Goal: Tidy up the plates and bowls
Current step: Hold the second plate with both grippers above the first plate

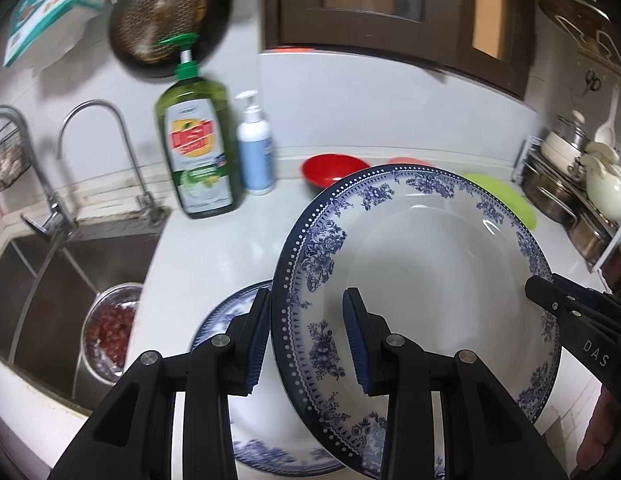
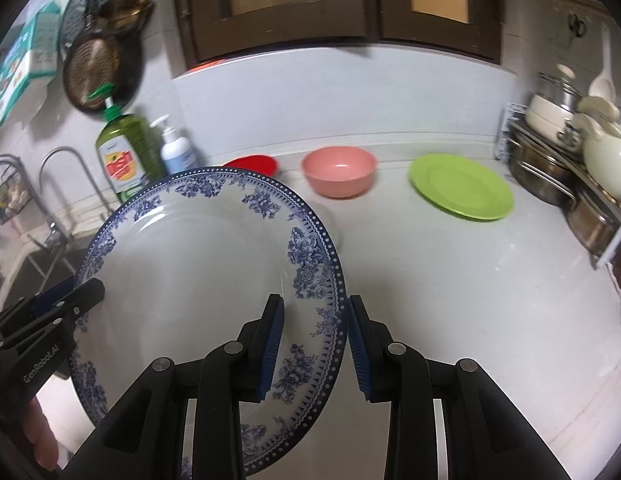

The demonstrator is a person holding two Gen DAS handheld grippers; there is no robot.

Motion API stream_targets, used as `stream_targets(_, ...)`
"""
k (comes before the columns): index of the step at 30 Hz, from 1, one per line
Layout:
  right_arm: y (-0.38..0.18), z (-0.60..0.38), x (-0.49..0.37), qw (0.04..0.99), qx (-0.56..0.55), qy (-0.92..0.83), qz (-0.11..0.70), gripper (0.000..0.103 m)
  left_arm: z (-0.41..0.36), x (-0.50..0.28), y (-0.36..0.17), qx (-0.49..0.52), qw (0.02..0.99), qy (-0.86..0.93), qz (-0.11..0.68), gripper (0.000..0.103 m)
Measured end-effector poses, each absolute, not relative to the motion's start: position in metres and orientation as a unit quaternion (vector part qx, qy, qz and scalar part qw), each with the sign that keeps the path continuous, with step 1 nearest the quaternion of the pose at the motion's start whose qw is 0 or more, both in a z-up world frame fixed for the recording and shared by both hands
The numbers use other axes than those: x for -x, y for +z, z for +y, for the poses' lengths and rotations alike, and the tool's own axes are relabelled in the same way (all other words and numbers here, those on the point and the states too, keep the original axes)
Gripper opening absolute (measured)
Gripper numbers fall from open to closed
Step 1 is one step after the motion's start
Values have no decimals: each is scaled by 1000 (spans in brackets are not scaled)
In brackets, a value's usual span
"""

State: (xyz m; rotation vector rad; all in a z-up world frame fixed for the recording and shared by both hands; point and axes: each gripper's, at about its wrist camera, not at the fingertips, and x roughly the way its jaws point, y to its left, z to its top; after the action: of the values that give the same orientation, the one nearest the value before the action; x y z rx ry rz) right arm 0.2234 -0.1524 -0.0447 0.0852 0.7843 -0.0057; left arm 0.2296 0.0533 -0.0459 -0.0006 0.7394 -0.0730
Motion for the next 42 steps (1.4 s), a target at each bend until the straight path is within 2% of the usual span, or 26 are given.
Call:
stream_targets(20,-89,-72,-258,900,-23,69,429,33,132,-230,-85,28,910,46,411,36)
stream_targets(42,-149,-60,-284,869,-10,57,492,33,137,-258,-149,33,872,53,486,36)
